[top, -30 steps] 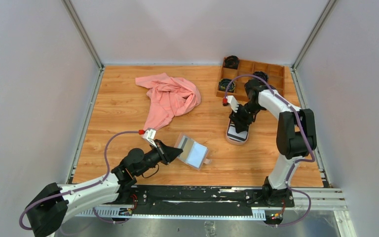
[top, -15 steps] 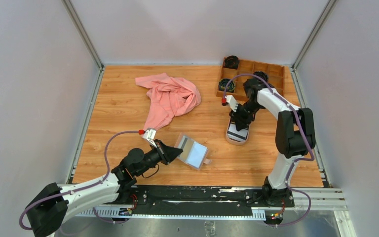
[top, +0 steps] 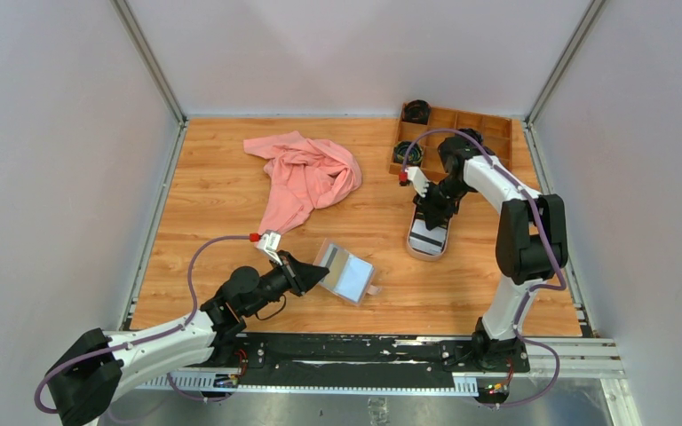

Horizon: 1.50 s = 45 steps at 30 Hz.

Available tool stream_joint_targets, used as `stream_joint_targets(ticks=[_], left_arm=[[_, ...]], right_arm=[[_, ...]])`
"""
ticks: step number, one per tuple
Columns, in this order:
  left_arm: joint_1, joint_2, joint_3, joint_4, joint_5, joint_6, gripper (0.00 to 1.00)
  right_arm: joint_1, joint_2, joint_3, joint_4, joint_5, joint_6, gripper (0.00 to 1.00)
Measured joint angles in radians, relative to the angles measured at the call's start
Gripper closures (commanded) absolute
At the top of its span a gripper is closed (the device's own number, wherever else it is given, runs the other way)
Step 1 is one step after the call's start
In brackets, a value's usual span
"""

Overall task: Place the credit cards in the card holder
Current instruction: Pick up the credit card from the storage box.

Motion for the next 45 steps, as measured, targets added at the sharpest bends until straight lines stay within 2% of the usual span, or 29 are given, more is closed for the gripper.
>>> stream_joint_targets(ticks=[10, 21, 27, 45], left_arm=[[0.000, 0.000, 0.000, 0.000, 0.000, 0.000, 1.00], [0.000, 0.000, 0.000, 0.000, 0.000, 0.000, 1.00], [0.000, 0.000, 0.000, 0.000, 0.000, 0.000, 1.00], [0.000, 0.000, 0.000, 0.000, 0.000, -0.006, 1.00]], right_arm=[[-0.008, -0.017, 0.002, -0.008, -0.014, 0.001, 0.95], [-0.050, -0.063, 0.002, -0.006, -0.037, -0.005, 0.96], [-0.072, -0.087, 0.002, -0.008, -0.064, -0.011, 1.00], [-0.143, -0.179, -0.003, -0.033, -0.240, 0.004, 1.00]])
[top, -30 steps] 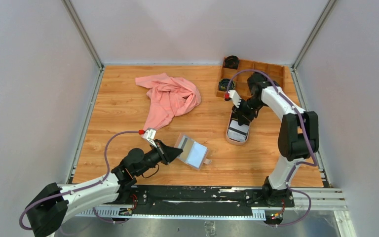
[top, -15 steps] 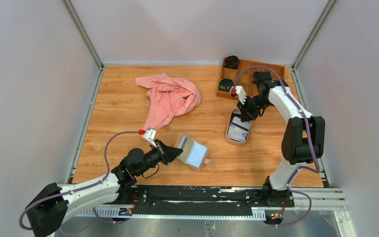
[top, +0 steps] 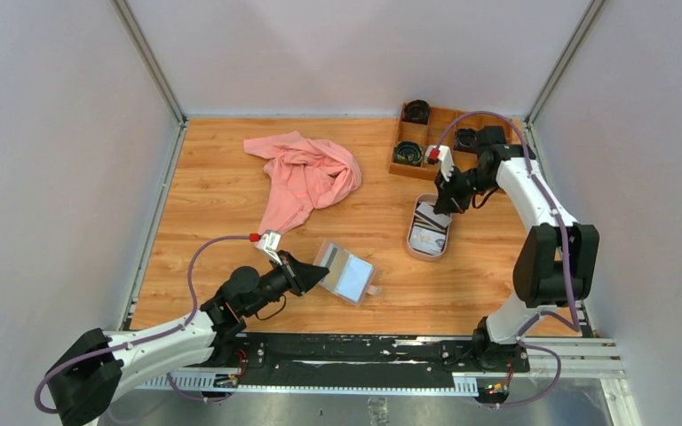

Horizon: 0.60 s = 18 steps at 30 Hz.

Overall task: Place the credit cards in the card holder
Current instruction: Pick up the credit card from the storage box.

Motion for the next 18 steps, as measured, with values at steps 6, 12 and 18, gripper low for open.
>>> stream_joint_targets(ticks=[6, 12, 18], left_arm=[[0.000, 0.009, 0.004, 0.000, -0.003, -0.005, 1.00], [0.000, 0.018, 0.012, 0.000, -0.016, -0.016, 1.00], [0.000, 0.017, 0.012, 0.007, -0.029, -0.018, 1.00]], right_arm=[[-0.003, -0.078, -0.027, -0.001, -0.116, 0.061, 1.00], [-0.006, -0.187, -0.115, 0.029, -0.272, 0.142, 1.00], [-0.006, -0.304, -0.298, 0.183, -0.457, 0.301, 1.00]])
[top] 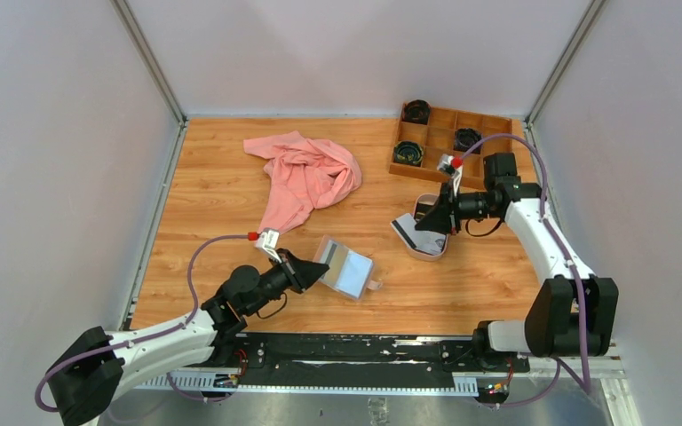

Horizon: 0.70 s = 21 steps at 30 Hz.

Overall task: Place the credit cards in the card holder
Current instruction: Pick up the credit card from the storage box, then insert the credit card into the card holder.

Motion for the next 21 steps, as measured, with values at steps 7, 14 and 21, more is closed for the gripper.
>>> stream_joint_targets(ticks=[7, 14, 21], left_arm=[[0.000, 0.002, -0.002, 0.086, -0.014, 0.000, 1.00], [0.000, 0.053, -0.008, 0.209, -0.027, -0.005, 1.00], [0.001, 0.136, -0.010, 0.325, -0.038, -0.014, 1.00]], right_arm=[[0.000, -0.097, -0.213, 0.290, -0.155, 0.265, 1.00], [0.016, -0.130, -0.320, 0.518, -0.258, 0.479, 1.00], [0.115, -0.047, -0.320, 0.587, -0.306, 0.568, 1.00]])
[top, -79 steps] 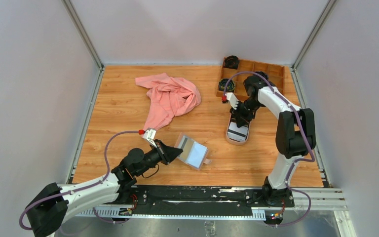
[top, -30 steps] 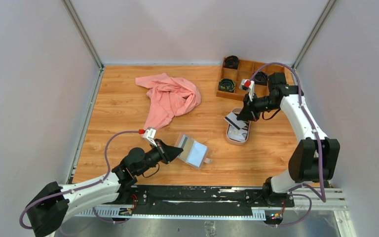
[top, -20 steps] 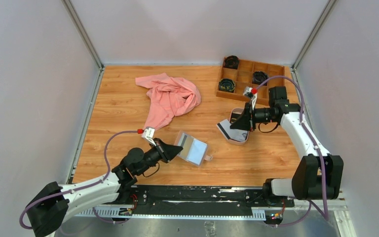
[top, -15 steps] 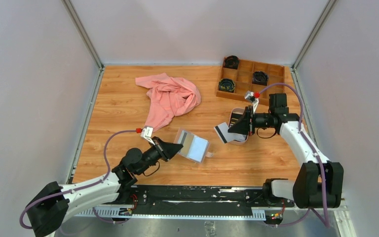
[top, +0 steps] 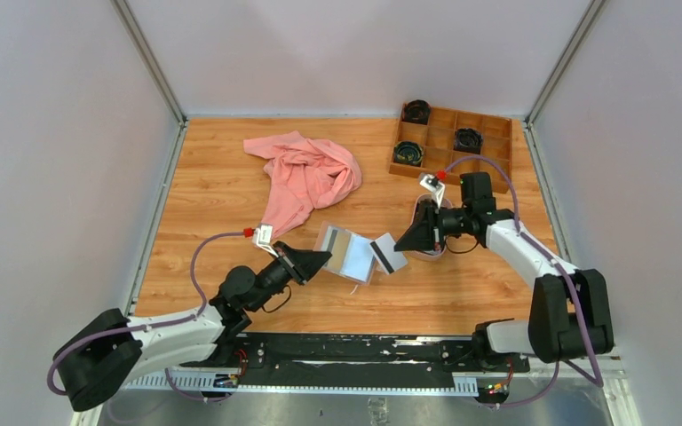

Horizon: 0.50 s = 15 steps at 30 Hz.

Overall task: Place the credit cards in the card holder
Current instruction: Insert the credit card into the card holder.

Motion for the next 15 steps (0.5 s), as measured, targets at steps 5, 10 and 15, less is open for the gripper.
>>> stream_joint_targets(ticks=[5, 10, 15], left_arm=[[0.006, 0.076, -0.001, 0.098, -0.006, -0.011, 1.00], [0.006, 0.151, -0.001, 0.180, -0.007, -0.021, 1.00], [0.007, 0.241, 0.009, 0.274, 0.000, -0.038, 1.00]], right_arm=[[0.075, 0.047, 0.003, 0.010, -0.003, 0.029, 1.00], [0.097, 0.089, 0.023, 0.024, -0.006, 0.064, 1.00], [0.133, 0.107, 0.025, 0.101, 0.018, 0.172, 1.00]])
